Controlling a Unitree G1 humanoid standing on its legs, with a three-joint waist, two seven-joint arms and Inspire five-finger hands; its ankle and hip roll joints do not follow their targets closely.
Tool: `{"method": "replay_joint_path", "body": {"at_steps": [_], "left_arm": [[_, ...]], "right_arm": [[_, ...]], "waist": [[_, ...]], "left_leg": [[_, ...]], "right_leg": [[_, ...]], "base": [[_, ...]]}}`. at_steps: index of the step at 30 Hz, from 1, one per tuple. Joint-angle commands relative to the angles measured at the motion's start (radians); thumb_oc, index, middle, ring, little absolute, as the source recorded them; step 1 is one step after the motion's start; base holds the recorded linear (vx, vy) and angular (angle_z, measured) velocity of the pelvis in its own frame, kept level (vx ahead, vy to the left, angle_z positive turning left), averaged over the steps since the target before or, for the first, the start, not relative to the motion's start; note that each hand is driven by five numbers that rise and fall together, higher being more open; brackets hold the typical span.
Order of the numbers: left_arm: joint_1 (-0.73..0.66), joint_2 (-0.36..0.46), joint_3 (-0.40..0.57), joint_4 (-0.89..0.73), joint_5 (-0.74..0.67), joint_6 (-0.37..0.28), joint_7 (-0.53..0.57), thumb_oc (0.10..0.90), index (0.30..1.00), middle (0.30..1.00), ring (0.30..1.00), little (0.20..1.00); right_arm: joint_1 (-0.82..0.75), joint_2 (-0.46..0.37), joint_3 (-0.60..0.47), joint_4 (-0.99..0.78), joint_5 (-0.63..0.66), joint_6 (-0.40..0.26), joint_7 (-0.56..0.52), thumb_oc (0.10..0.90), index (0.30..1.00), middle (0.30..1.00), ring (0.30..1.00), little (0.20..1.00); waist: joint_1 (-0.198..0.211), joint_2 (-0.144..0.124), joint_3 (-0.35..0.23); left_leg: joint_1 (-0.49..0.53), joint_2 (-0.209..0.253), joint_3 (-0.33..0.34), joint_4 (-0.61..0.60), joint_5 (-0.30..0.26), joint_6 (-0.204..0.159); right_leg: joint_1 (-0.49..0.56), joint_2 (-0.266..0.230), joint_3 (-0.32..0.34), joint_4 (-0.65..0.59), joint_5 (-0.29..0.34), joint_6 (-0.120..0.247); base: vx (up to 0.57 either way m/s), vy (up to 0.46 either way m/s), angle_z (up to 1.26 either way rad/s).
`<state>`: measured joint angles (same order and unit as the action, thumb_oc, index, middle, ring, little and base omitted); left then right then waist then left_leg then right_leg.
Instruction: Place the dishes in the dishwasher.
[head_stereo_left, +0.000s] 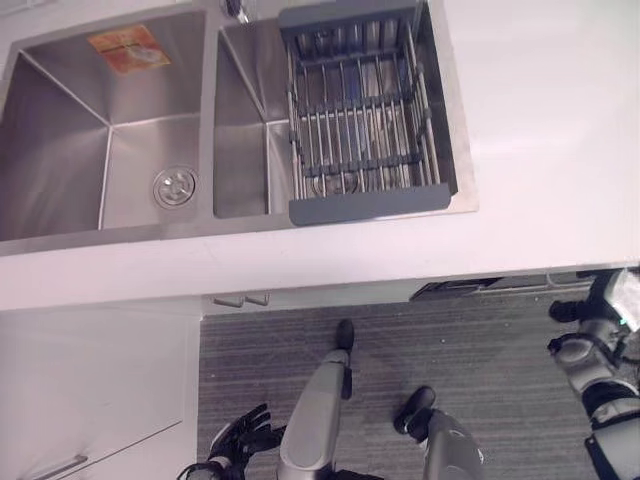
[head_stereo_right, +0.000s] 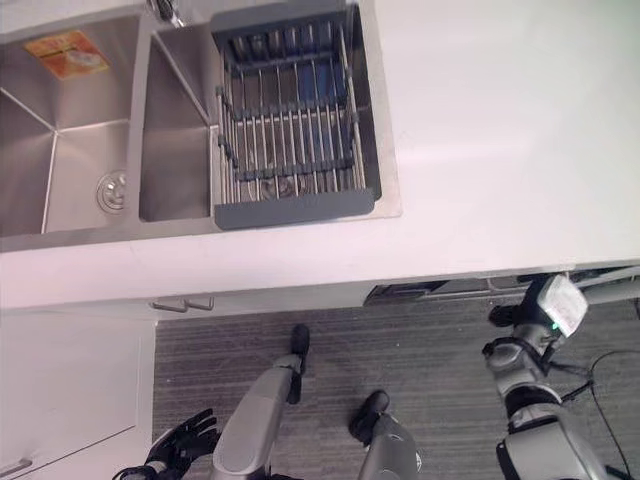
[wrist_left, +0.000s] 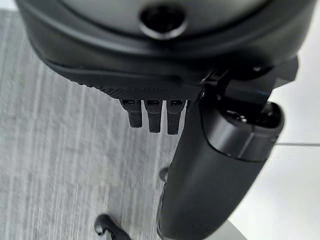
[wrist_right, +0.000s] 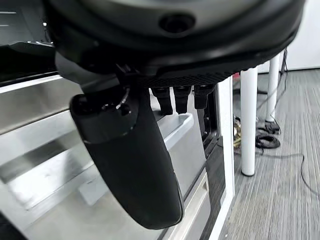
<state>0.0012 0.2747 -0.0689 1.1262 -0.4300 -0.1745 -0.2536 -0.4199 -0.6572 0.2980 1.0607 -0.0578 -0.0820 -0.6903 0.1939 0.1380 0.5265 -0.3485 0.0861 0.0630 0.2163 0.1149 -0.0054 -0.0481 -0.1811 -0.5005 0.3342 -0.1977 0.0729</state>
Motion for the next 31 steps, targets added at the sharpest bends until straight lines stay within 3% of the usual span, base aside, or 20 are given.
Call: {"method": "replay_joint_path", "body": {"at_steps": [1, 3, 6, 7, 15, 20, 27, 31], "left_arm": [[0.041, 0.023, -0.031, -0.056, -0.052, -0.027, -0.028, 0.8, 0.9, 0.9, 0.9, 0.9], [0.047, 0.013, -0.018, -0.064, -0.027, -0.042, 0.012, 0.8, 0.9, 0.9, 0.9, 0.9], [0.043, 0.018, -0.014, -0.068, 0.121, -0.073, 0.107, 0.8, 0.9, 0.9, 0.9, 0.9], [0.035, 0.033, -0.031, -0.057, 0.199, -0.075, 0.189, 0.8, 0.9, 0.9, 0.9, 0.9], [0.0, 0.102, -0.047, -0.022, 0.328, -0.023, 0.412, 0.8, 0.9, 0.9, 0.9, 0.9], [-0.014, 0.122, -0.066, -0.021, 0.397, -0.012, 0.425, 0.8, 0.9, 0.9, 0.9, 0.9], [-0.056, 0.11, -0.105, -0.021, 0.412, 0.005, 0.346, 0.8, 0.9, 0.9, 0.9, 0.9], [-0.062, 0.063, -0.088, -0.007, 0.192, 0.074, 0.195, 0.8, 0.9, 0.9, 0.9, 0.9]], "right_arm": [[-0.067, 0.167, 0.111, -0.239, -0.105, -0.217, 0.043, 0.8, 0.9, 0.9, 0.9, 0.9], [0.046, 0.191, 0.098, -0.239, -0.078, -0.224, 0.047, 0.8, 0.9, 0.9, 0.9, 0.9], [0.144, 0.204, 0.07, -0.223, -0.096, -0.25, 0.071, 0.8, 0.9, 0.9, 0.9, 0.9], [0.204, 0.2, 0.046, -0.206, -0.081, -0.257, 0.091, 0.8, 0.9, 0.9, 0.9, 0.9], [0.356, 0.167, -0.033, -0.148, -0.064, -0.327, 0.138, 0.8, 0.9, 0.9, 0.9, 0.9], [0.387, 0.164, -0.054, -0.106, -0.067, -0.361, 0.165, 0.8, 0.9, 0.9, 0.9, 0.9], [0.422, 0.182, -0.063, -0.049, -0.073, -0.357, 0.192, 0.8, 0.9, 0.9, 0.9, 0.9], [0.44, 0.201, -0.08, -0.008, -0.08, -0.36, 0.2, 0.8, 0.9, 0.9, 0.9, 0.9]], "waist": [[0.046, -0.042, -0.078], [0.02, -0.047, -0.095], [-0.013, -0.055, -0.116], [-0.046, -0.061, -0.133], [-0.166, -0.072, -0.195], [-0.206, -0.069, -0.224], [-0.258, -0.069, -0.256], [-0.28, -0.075, -0.266]], "left_leg": [[-0.04, 0.02, 0.103, 0.084, -0.199, -0.025], [-0.032, 0.036, 0.116, 0.084, -0.197, -0.032], [-0.023, 0.051, 0.134, 0.084, -0.197, -0.038], [-0.015, 0.063, 0.147, 0.084, -0.196, -0.042], [0.042, 0.091, 0.193, 0.084, -0.197, -0.063], [0.074, 0.095, 0.201, 0.084, -0.2, -0.072], [0.131, 0.098, 0.229, 0.084, -0.222, -0.065], [0.166, 0.104, 0.248, 0.084, -0.239, -0.059]], "right_leg": [[0.091, 0.035, 0.053, -0.005, -0.11, -0.033], [0.104, 0.037, 0.062, -0.034, -0.102, -0.029], [0.102, 0.03, 0.075, -0.034, -0.107, -0.022], [0.101, 0.03, 0.09, -0.034, -0.109, -0.018], [0.082, 0.025, 0.174, -0.034, -0.098, -0.003], [0.067, 0.024, 0.21, -0.034, -0.084, 0.004], [0.069, 0.028, 0.243, -0.034, -0.079, 0.008], [0.069, 0.026, 0.251, -0.034, -0.076, 0.01]], "base": [[-0.08, 0.027, 0.05], [-0.09, 0.013, -0.07], [-0.08, 0.012, -0.21], [-0.09, 0.017, -0.15], [-0.05, 0.021, -0.38], [0.0, 0.037, -0.39], [0.02, 0.023, -0.26], [0.01, -0.013, -0.22]]}}
